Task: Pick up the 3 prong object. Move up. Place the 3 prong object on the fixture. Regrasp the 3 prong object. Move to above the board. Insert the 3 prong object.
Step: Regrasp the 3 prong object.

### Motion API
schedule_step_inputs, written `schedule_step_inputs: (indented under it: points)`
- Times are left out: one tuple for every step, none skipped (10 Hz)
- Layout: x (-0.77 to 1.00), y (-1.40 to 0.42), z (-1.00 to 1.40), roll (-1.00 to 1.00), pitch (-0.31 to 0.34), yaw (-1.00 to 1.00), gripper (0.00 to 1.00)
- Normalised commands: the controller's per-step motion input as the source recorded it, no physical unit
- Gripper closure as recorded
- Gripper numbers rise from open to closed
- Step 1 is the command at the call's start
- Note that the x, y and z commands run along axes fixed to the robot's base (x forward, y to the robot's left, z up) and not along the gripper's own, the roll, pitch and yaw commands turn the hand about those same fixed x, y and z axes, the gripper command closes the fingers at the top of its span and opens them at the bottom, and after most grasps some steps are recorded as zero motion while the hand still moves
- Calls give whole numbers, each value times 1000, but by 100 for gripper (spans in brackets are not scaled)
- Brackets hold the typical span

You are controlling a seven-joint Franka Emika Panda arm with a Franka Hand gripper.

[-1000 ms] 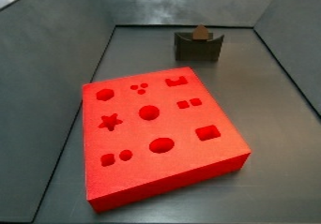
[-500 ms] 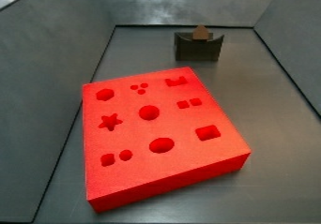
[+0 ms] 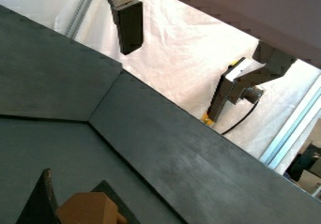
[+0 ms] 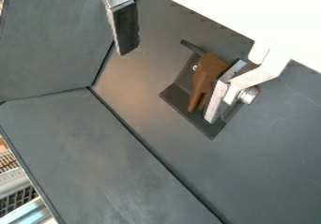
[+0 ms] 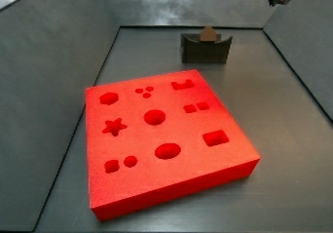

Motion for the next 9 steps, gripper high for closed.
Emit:
schedule_step_inputs:
  points:
    - [85, -45, -20, 158, 24, 206, 0]
    - [38, 68, -1000, 120, 21, 236, 0]
    - [41, 69, -1000, 121, 14, 214, 0]
    - [53, 64, -1000, 123, -24, 184, 0]
    - [63, 56, -1000, 114, -56, 160, 0]
    - [75, 52, -1000, 95, -79, 124, 0]
    - [84, 48, -1000, 82, -94, 94, 0]
    - [91, 43, -1000, 70, -106, 57, 0]
    - [96, 40, -1000, 64, -108, 32, 0]
